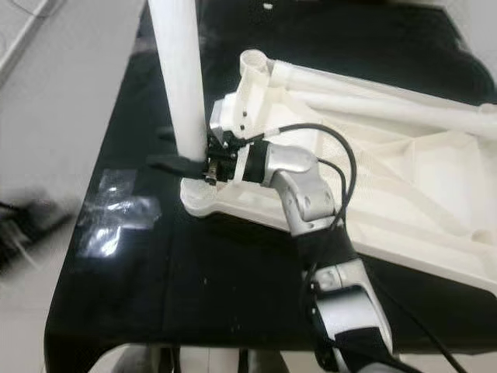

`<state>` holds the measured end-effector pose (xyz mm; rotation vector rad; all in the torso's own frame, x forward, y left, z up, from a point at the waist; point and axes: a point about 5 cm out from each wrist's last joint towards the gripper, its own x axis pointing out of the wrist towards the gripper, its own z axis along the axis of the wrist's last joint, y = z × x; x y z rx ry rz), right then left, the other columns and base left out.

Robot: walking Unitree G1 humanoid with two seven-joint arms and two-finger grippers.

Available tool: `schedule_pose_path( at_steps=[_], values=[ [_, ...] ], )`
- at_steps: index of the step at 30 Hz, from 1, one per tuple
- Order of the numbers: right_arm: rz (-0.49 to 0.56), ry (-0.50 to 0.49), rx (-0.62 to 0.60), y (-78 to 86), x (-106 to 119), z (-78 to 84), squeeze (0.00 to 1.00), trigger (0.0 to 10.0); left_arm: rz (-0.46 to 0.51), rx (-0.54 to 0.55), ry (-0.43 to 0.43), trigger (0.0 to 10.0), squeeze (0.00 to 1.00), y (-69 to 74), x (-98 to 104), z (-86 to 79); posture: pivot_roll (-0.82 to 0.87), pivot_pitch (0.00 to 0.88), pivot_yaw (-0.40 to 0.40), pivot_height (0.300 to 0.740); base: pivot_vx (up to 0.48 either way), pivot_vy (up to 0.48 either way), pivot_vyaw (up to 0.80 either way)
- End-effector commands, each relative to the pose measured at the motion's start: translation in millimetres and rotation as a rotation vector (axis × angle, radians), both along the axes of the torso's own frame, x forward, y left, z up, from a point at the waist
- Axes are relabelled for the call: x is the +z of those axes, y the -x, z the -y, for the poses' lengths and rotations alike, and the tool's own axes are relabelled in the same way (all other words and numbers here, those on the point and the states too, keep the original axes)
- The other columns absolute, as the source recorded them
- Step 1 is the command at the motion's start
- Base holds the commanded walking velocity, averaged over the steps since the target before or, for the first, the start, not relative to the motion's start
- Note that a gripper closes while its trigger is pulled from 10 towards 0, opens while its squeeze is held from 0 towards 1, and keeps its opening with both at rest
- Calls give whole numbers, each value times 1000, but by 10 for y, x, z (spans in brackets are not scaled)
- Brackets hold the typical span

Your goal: Building children table

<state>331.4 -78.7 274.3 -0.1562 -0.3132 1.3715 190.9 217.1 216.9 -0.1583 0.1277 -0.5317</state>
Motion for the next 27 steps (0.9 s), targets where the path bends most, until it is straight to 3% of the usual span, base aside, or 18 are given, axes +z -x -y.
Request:
schedule_pose_path(
  at_steps=[1, 2, 4, 8, 9, 10, 11, 13, 14, 15, 17, 18, 27],
  values=[
    [-93, -62, 35, 32, -164, -31, 0, 0, -10, -28, -21, 10000, 0, 86, -78, 216, 91, 358, -4, 740, 0, 0, 0],
    [-93, -62, 35, 32, -164, -31, 0, 0, -10, -28, -21, 10000, 0, 86, -78, 216, 91, 358, -4, 740, 0, 0, 0],
    [-84, -24, 25, 40, -194, -31, 0, 0, -30, -36, -7, 10000, 0, 132, -181, 477, 89, 360, -7, 740, 0, 0, 0],
    [-60, 16, -36, 9, -205, -6, 0, 0, -16, -14, 6, 10000, 0, 123, -189, 586, 89, 360, -7, 740, 0, 0, 0],
    [-56, 28, -181, -36, -228, 56, 0, 0, 4, 3, -12, 10000, 0, 128, -181, 602, 83, 360, -32, 740, 0, 0, 0],
    [-54, 23, -518, -106, -288, 189, 0, 0, 27, 31, -24, 10000, 0, 130, -158, 584, 82, 356, -47, 740, 0, 0, 0],
    [-44, 15, -766, -130, -328, 320, 0, 0, 41, 49, -33, 10000, 0, 133, -144, 566, 80, 355, -53, 740, 0, 0, 0],
    [-44, 15, -766, -130, -328, 320, 0, 0, 41, 49, -33, 10000, 0, 133, -144, 566, 80, 355, -53, 740, 0, 0, 0],
    [-51, 22, -998, -78, -411, 475, 0, 0, 51, 66, -39, 10000, 0, 134, -132, 543, 80, 355, -53, 740, 0, 0, 0],
    [-51, 22, -998, -78, -411, 475, 0, 0, 51, 66, -39, 10000, 0, 134, -132, 543, 80, 355, -53, 740, 0, 0, 0],
    [-143, 46, -1129, 349, -683, 534, 0, 0, 85, 111, -49, 10000, 0, 108, -88, 484, 64, 365, -31, 740, 0, 0, 0],
    [-179, 35, -1175, 469, -736, 560, 0, 0, 105, 116, -55, 10000, 0, 90, -66, 486, 61, 355, -20, 740, 0, 0, 0],
    [-235, -5, -1254, 530, -796, 522, 0, 0, 159, 112, -61, 10000, 0, -1, -22, 559, 61, 319, -5, 740, 0, 0, 0]
  ],
)
